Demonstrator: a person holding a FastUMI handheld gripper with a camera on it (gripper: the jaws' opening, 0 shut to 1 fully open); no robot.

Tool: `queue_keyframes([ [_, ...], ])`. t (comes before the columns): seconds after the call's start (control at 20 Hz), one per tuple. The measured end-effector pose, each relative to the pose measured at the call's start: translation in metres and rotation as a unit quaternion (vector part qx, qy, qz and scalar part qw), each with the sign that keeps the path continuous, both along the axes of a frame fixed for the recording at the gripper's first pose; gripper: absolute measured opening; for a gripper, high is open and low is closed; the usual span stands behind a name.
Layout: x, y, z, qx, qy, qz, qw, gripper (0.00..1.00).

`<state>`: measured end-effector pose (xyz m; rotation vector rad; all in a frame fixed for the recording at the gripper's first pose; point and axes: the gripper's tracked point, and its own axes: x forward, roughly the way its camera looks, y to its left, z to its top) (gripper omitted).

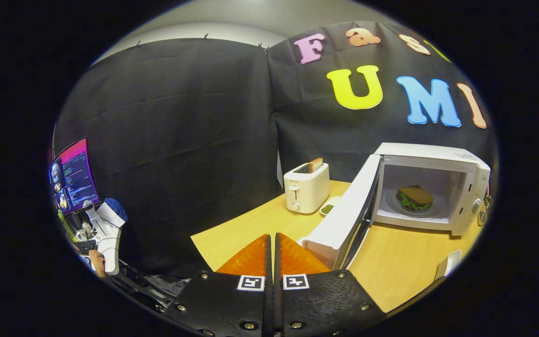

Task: Open the microwave, put the food inside, and close the microwave door.

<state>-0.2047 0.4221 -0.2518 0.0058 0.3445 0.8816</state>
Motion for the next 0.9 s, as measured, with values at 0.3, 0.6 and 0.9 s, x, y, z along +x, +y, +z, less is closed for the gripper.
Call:
queue_keyframes([
  [0.3, 0.018, -0.075, 0.002, -0.023, -0.01, -0.049, 0.998, 0.0],
  [0.6, 0.074, -0.161, 0.008, -0.029, -0.015, -0.154, 0.988, 0.0],
  [0.9, 0.126, -0.228, 0.01, -0.027, -0.006, -0.243, 0.97, 0.0],
])
